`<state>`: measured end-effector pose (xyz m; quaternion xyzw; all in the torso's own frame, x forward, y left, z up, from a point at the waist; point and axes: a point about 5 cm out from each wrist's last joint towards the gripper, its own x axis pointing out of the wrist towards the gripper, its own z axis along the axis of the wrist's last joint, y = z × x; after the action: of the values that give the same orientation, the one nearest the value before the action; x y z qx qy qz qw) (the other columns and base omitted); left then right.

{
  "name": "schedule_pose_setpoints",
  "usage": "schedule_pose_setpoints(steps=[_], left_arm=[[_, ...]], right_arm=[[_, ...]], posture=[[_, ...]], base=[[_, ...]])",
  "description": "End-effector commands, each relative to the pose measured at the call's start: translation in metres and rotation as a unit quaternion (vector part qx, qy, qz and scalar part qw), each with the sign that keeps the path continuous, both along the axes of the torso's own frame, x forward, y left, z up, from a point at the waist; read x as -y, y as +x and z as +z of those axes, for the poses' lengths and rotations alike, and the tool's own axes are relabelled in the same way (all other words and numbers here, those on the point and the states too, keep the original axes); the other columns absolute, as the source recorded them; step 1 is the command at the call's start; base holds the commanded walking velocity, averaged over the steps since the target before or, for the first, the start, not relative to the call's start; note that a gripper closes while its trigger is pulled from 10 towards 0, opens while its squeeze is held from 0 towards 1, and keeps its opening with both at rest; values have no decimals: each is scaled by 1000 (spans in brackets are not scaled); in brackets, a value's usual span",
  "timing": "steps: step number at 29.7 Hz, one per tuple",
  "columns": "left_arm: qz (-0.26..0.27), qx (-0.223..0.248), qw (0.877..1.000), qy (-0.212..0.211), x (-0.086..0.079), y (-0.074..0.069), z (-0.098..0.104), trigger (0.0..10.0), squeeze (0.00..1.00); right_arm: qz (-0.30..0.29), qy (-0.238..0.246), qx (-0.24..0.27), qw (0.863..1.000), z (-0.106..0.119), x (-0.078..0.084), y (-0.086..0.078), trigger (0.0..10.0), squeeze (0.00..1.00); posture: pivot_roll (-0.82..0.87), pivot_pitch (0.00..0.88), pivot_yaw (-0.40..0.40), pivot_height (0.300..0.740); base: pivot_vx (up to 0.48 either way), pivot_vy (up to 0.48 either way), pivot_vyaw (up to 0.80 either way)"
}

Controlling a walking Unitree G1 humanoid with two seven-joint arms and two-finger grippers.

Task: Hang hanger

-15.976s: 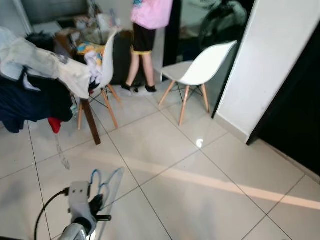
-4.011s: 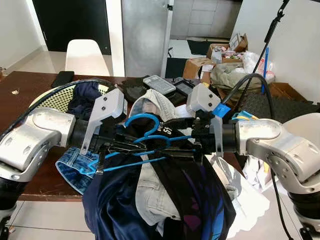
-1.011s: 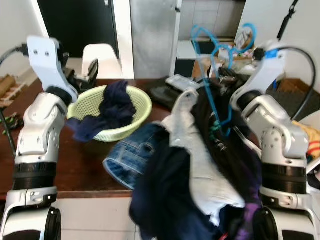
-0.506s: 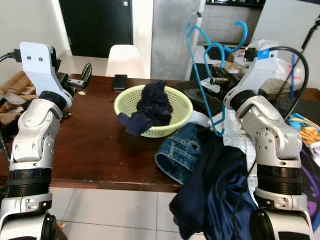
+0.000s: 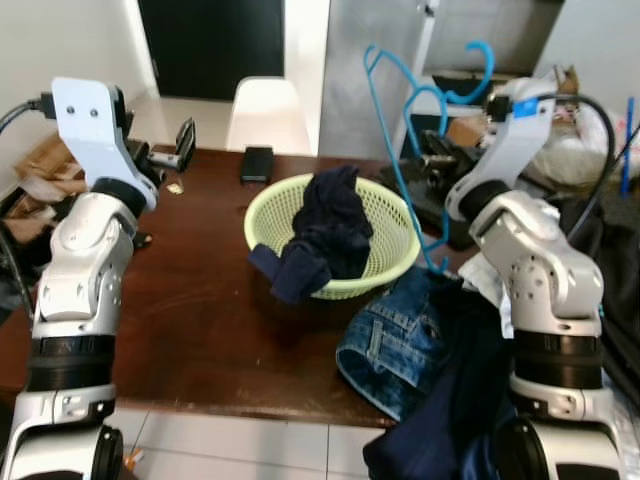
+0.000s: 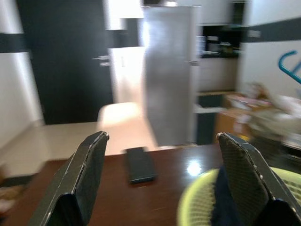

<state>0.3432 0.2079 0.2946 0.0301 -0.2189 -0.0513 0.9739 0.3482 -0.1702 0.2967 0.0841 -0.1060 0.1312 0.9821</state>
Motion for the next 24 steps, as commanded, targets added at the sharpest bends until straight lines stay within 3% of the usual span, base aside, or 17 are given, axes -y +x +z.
schedule_pose_setpoints(steps=[1, 5, 7, 13, 15, 18, 19, 21, 24], left_arm=[[-17, -3, 1000, 8, 8, -1, -3, 10000, 0], [-27, -2, 1000, 8, 12, -2, -3, 10000, 0], [-65, 9, 998, -7, 21, -3, 1, 10000, 0], [-92, -2, 996, -19, 27, -1, -2, 10000, 0], [-83, -36, 996, -17, 25, 4, -13, 10000, 0], [-77, -50, 996, -19, 24, 6, -18, 10000, 0], [-54, -71, 996, -18, 19, 11, -25, 10000, 0], [-54, -71, 996, -18, 19, 11, -25, 10000, 0], [-3, -102, 994, -28, 6, 19, -35, 10000, 0]], right_arm=[[-4, 2, -2, 1000, -1, 3, -1, 10000, 0], [-3, 2, -2, 1000, -1, 3, -1, 10000, 0], [0, 2, -1, 1000, -1, 0, -1, 10000, 0], [3, -3, -4, 1000, -2, -2, 0, 10000, 0], [4, -5, -4, 1000, -2, -2, 0, 10000, 0], [4, -5, -3, 1000, -2, -2, 0, 10000, 0], [4, -6, -3, 1000, -2, -3, 0, 10000, 0], [4, -6, -3, 1000, -2, -3, 0, 10000, 0], [5, -8, -3, 1000, -1, -3, -1, 10000, 0]], posture=[[57, 24, -23, 740], [59, 22, -24, 740], [60, 20, -22, 740], [61, 17, -22, 740], [60, 14, -23, 740], [60, 14, -23, 740], [60, 14, -23, 740], [60, 14, -23, 740], [53, 20, -26, 740]], base=[[0, -472, 0], [0, -472, 0], [0, -397, 0], [0, 0, 0], [0, 0, 0], [0, 0, 0], [0, 0, 0], [0, 0, 0], [0, 0, 0]])
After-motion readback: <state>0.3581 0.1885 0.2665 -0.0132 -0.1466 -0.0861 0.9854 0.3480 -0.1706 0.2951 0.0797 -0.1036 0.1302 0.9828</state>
